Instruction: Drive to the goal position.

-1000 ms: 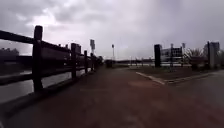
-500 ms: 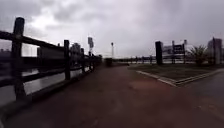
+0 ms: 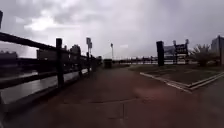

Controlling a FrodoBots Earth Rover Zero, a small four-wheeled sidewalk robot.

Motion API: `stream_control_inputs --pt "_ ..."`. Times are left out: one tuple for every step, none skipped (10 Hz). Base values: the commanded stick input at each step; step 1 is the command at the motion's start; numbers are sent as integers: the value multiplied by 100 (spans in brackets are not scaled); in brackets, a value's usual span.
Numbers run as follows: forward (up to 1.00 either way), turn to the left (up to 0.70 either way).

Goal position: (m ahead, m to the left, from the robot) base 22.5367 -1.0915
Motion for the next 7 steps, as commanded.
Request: stream_control_inputs --pt "100 0" --pt "100 0" --pt "100 0" --pt "100 0" --pt "100 0" --pt "100 0" --pt "100 0"
